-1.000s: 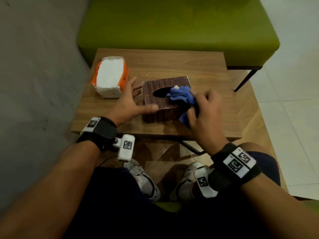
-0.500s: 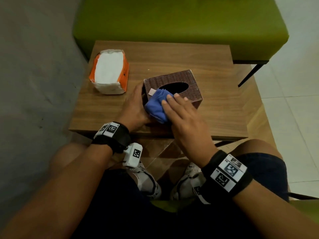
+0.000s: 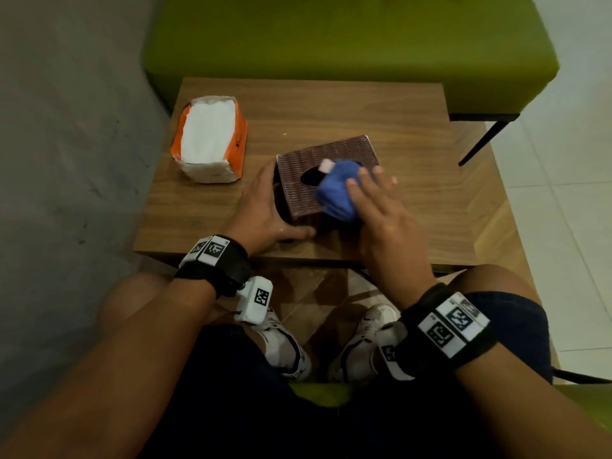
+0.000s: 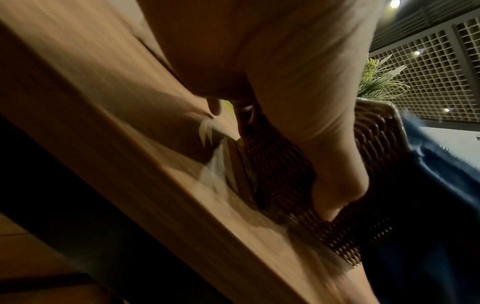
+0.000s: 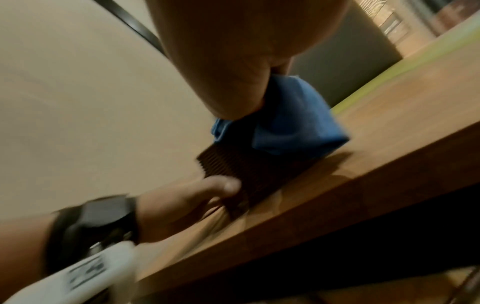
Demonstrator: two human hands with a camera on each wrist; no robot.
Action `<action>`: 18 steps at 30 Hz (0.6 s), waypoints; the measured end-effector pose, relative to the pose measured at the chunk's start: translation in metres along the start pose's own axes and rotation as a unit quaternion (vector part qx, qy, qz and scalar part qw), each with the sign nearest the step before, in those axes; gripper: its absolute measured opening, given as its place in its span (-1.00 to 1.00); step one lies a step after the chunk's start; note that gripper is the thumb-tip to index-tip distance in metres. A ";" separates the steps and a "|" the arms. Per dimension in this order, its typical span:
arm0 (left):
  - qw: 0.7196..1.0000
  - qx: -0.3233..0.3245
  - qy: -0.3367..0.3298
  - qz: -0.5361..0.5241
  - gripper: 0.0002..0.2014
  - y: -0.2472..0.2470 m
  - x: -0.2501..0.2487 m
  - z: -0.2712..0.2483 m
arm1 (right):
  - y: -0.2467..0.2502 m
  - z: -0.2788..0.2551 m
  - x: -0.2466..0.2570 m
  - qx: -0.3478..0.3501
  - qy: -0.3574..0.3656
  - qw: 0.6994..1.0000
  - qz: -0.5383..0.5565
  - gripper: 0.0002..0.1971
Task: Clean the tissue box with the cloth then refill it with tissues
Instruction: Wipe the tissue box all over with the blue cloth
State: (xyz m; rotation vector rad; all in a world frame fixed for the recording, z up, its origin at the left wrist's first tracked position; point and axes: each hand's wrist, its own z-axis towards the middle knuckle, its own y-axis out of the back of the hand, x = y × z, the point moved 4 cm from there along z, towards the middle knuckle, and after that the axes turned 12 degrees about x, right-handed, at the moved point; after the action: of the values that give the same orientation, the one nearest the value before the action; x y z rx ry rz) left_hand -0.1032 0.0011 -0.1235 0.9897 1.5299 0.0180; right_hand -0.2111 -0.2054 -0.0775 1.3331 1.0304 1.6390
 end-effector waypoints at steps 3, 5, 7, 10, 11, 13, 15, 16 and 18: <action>1.000 -0.009 -0.006 -0.005 0.34 -0.003 -0.003 -0.004 | 0.002 0.005 0.007 -0.025 -0.068 0.997 0.009 -0.37; 1.000 -0.012 -0.006 -0.012 0.29 -0.004 -0.001 -0.004 | -0.013 0.006 0.042 -0.004 -0.018 1.000 -0.013 -0.36; 1.000 -0.013 0.006 -0.007 0.19 -0.003 0.002 -0.004 | -0.024 0.001 0.065 0.027 0.069 0.997 -0.024 -0.38; 1.000 -0.006 -0.014 0.002 0.26 -0.002 0.003 -0.005 | -0.014 0.002 0.027 0.027 0.070 0.997 -0.024 -0.42; 1.000 -0.004 -0.012 0.007 0.31 -0.002 0.003 -0.004 | -0.008 0.002 0.008 0.012 0.030 0.999 -0.016 -0.42; 1.000 -0.006 -0.010 0.002 0.33 -0.004 0.002 -0.003 | 0.003 0.004 -0.012 -0.026 -0.046 0.999 0.000 -0.40; 1.000 -0.012 -0.006 -0.010 0.29 -0.007 0.006 -0.002 | -0.003 0.006 0.012 -0.032 -0.058 0.998 -0.005 -0.41; 1.000 -0.012 0.003 -0.007 0.26 -0.008 0.010 -0.002 | -0.011 0.006 0.033 -0.018 -0.023 1.000 -0.005 -0.41; 0.999 -0.005 0.030 0.020 0.16 -0.009 0.017 -0.004 | -0.024 -0.001 0.071 0.012 0.073 0.997 -0.009 -0.44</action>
State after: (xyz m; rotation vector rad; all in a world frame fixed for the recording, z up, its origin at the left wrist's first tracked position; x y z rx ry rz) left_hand -0.1090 0.0077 -0.1413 1.0203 1.5636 0.0836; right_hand -0.2210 -0.1313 -0.0743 1.2309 1.1480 1.7347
